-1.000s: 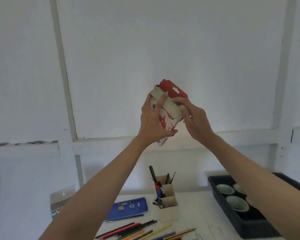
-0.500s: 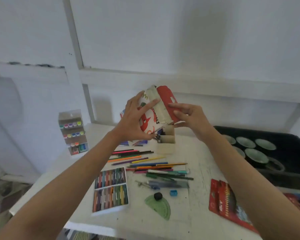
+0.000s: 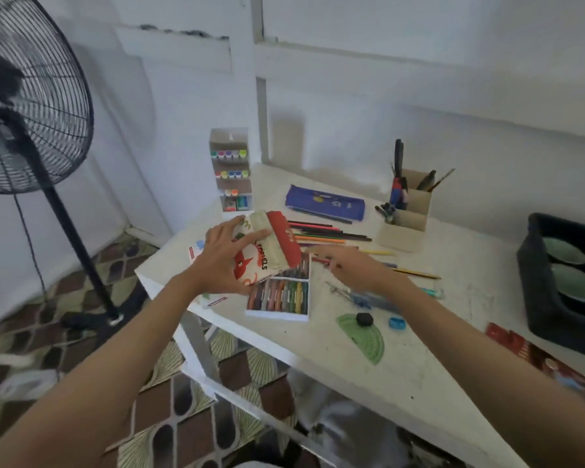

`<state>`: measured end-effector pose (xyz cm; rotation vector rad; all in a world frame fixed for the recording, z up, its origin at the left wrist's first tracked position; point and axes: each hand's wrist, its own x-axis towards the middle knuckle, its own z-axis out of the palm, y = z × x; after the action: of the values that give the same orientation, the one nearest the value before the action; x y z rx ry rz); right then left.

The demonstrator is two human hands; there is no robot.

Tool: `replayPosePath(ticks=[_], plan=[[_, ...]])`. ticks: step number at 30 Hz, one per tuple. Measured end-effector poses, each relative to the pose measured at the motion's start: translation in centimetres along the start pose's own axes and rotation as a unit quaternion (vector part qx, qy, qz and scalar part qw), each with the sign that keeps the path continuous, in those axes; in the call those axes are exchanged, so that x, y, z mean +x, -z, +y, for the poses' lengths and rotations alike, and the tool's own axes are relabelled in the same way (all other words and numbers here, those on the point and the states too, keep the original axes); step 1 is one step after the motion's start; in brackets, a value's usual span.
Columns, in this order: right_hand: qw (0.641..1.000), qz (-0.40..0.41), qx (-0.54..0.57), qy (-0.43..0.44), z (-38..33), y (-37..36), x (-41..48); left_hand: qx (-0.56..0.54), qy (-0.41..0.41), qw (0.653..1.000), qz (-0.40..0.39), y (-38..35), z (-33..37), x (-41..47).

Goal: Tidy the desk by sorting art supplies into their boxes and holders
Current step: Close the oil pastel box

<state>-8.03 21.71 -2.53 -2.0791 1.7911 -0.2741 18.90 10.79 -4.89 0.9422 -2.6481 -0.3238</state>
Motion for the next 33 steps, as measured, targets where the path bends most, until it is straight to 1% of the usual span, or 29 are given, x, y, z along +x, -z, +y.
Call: replayPosePath(ticks=[1,3,5,6,8,11,15,17,20,21,24,25,27,30,33], plan=[[0.993,-0.047,-0.101,0.025,-0.2,-0.9,1.2,0.009,0.011,1.000,-0.007,0.3,-1.2,-0.8],[0.953,-0.116,-0.269,0.076,-1.0,-2.0,2.7,0.022,0.025,0.999,-0.027,0.5,-3.0,-1.9],[0.910,-0.134,-0.375,0.112,-2.2,-2.9,4.1,0.048,0.029,0.997,-0.060,0.6,-4.7,-2.9],[0.895,-0.134,-0.407,0.124,-2.7,-3.5,5.1,0.061,0.026,0.995,-0.081,0.7,-5.8,-3.3],[0.876,-0.148,-0.439,0.135,-3.1,-4.2,6.5,0.075,0.019,0.991,-0.110,0.7,-7.2,-3.8],[0.847,-0.188,-0.472,0.156,-3.9,-5.0,8.9,0.084,0.014,0.989,-0.125,1.6,-9.9,-4.1],[0.834,-0.219,-0.481,0.155,-5.2,-5.1,10.8,0.095,0.003,0.987,-0.131,2.1,-12.7,-4.2],[0.836,-0.216,-0.482,0.145,-6.2,-5.6,11.8,0.094,0.001,0.986,-0.138,2.3,-14.1,-4.0],[0.856,-0.223,-0.453,0.113,-7.6,-6.3,13.3,0.086,-0.002,0.987,-0.134,2.7,-16.0,-3.5],[0.865,-0.226,-0.436,0.100,-8.0,-6.3,13.7,0.079,-0.005,0.988,-0.136,2.9,-16.7,-3.4],[0.915,-0.226,-0.333,0.030,-8.3,-6.1,14.1,0.056,-0.010,0.985,-0.165,3.1,-18.2,-3.0],[0.927,-0.221,-0.304,0.009,-8.2,-6.1,14.1,0.059,-0.018,0.983,-0.174,3.1,-18.7,-3.0],[0.935,-0.223,-0.275,-0.011,-8.2,-6.1,13.9,0.071,-0.037,0.979,-0.190,3.1,-19.5,-2.7],[0.938,-0.230,-0.258,-0.015,-8.4,-6.0,13.7,0.076,-0.050,0.973,-0.214,3.3,-20.2,-2.4],[0.950,-0.200,-0.241,-0.014,-8.3,-5.9,13.4,0.080,-0.070,0.969,-0.221,3.2,-20.7,-2.0]])
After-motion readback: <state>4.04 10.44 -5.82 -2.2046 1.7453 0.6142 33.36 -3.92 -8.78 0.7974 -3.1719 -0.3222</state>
